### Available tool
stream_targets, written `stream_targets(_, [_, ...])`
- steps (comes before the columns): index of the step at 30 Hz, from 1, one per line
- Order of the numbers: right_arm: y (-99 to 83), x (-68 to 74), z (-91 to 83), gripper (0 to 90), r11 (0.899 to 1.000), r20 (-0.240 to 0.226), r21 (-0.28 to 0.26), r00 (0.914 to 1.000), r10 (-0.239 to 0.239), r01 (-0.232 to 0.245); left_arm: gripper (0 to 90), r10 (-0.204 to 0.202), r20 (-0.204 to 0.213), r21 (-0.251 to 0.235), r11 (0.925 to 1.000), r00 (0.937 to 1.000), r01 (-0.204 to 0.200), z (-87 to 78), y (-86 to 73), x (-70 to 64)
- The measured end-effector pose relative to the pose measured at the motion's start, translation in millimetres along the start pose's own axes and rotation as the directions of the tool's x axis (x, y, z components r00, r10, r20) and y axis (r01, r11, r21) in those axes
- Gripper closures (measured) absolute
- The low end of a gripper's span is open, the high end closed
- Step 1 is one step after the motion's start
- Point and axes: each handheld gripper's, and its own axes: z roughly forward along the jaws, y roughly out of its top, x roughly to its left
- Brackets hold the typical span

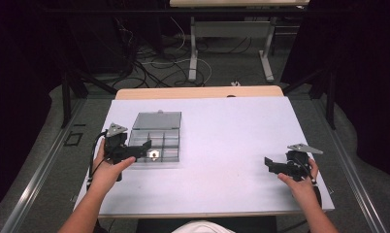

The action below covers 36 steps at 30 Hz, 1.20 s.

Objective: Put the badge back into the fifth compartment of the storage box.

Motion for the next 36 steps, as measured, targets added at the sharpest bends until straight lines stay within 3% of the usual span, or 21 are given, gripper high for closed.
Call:
stream_targets(11, [0.7,0.7,-0.4,0.0,1.000,-0.003,-0.004,1.0000,0.003,-0.003,0.4,-0.050,-0.044,-0.021,0.9986,0.9978,0.049,-9.9,-26.4,25.0])
stream_targets(19, [-0.3,-0.4,0.7,0.0,1.000,-0.002,-0.002,1.0000,-0.005,0.005,0.4,-0.097,-0.099,-0.041,0.9947,0.9903,0.094,-16.8,-42.6,44.5])
stream_targets(26, [-0.2,0.8,0.9,0.0,1.000,-0.004,0.002,1.0000,-0.009,0.009,0.5,-0.105,-0.154,-0.047,0.9940,0.9825,0.098,-15.8,-51.7,56.4])
stream_targets(36, [-0.8,0.5,1.7,0.0,1.000,0.008,-0.008,0.9999,-0.007,0.007,0.5,-0.102,-0.169,-0.026,0.9948,0.9803,0.099,-14.5,-58.2,60.2])
